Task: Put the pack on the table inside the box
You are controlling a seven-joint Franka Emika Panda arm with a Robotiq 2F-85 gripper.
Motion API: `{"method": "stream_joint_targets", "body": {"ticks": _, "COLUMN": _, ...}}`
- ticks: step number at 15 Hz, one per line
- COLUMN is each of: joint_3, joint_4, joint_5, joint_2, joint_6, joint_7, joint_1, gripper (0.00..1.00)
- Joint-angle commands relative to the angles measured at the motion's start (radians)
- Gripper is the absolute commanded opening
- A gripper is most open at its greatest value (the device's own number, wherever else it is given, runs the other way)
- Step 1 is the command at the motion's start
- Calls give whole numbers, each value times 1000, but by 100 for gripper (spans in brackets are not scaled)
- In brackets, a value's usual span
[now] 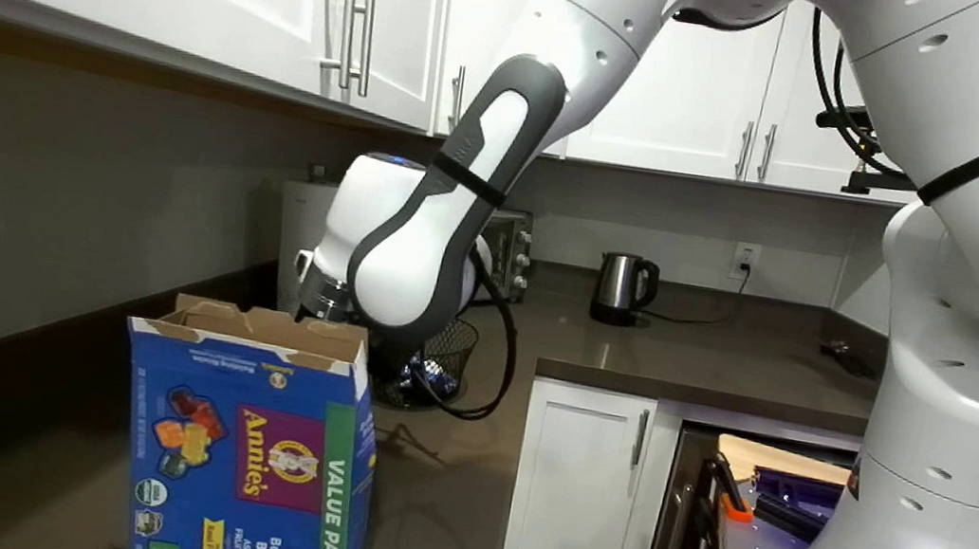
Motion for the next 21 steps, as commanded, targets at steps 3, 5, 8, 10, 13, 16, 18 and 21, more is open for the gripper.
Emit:
{"method": "stream_joint_targets", "body": {"ticks": 3, "joint_3": 13, "joint_4": -9, "joint_5": -18, "joint_2": -18, "joint_6": -61, "joint_7": 15, "joint_1": -20, "gripper": 100}}
{"method": "stream_joint_targets", "body": {"ticks": 5, "joint_3": 16, "joint_4": -14, "joint_5": -16, "joint_2": -9, "joint_6": -59, "joint_7": 18, "joint_1": -18, "gripper": 100}}
{"method": "stream_joint_targets", "body": {"ticks": 8, "joint_3": 18, "joint_4": -30, "joint_5": -13, "joint_2": 17, "joint_6": -38, "joint_7": 33, "joint_1": 0, "gripper": 100}}
{"method": "stream_joint_targets", "body": {"ticks": 10, "joint_3": 26, "joint_4": -32, "joint_5": -12, "joint_2": 29, "joint_6": -42, "joint_7": 32, "joint_1": -2, "gripper": 100}}
{"method": "stream_joint_targets", "body": {"ticks": 13, "joint_3": 23, "joint_4": -31, "joint_5": -14, "joint_2": 34, "joint_6": -43, "joint_7": 31, "joint_1": -2, "gripper": 67}}
{"method": "stream_joint_targets", "body": {"ticks": 16, "joint_3": 12, "joint_4": -32, "joint_5": -19, "joint_2": 28, "joint_6": -46, "joint_7": 36, "joint_1": 9, "gripper": 47}}
{"method": "stream_joint_targets", "body": {"ticks": 18, "joint_3": 7, "joint_4": -35, "joint_5": -21, "joint_2": 22, "joint_6": -50, "joint_7": 41, "joint_1": 16, "gripper": 33}}
{"method": "stream_joint_targets", "body": {"ticks": 21, "joint_3": -10, "joint_4": -47, "joint_5": -27, "joint_2": 5, "joint_6": -49, "joint_7": 53, "joint_1": 37, "gripper": 14}}
